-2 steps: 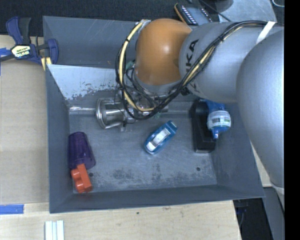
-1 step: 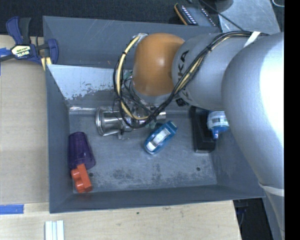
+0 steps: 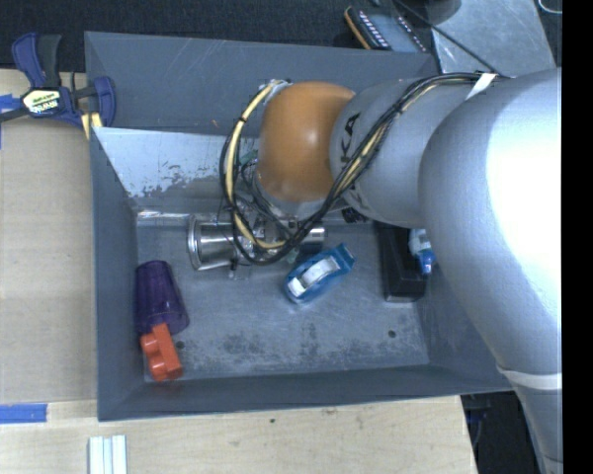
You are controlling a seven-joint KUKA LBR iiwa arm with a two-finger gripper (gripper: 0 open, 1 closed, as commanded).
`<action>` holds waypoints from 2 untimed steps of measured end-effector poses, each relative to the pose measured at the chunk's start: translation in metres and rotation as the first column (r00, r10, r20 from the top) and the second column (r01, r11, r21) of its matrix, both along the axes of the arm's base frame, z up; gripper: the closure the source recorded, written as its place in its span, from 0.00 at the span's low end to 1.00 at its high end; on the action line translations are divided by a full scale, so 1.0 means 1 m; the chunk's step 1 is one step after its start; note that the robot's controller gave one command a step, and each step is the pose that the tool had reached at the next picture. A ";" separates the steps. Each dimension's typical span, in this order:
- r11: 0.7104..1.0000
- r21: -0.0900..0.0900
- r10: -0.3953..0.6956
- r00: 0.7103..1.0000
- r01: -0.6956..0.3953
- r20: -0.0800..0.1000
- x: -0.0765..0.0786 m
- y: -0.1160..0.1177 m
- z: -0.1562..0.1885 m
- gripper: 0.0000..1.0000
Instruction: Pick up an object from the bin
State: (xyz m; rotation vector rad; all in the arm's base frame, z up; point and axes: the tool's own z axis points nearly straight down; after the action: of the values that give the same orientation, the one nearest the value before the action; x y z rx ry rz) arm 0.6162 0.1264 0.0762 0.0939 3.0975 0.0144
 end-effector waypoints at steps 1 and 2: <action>1.000 0.000 0.000 1.000 0.000 0.000 0.000 0.000 0.000 1.00; 1.000 -0.002 0.015 1.000 -0.015 -0.008 -0.011 0.002 0.067 1.00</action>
Offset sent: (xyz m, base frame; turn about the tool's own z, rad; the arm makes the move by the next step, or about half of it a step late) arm -0.0106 0.0040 0.0952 -0.0221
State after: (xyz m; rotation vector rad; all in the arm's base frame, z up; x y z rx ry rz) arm 0.6057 0.1282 0.1435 0.0704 3.1064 0.0107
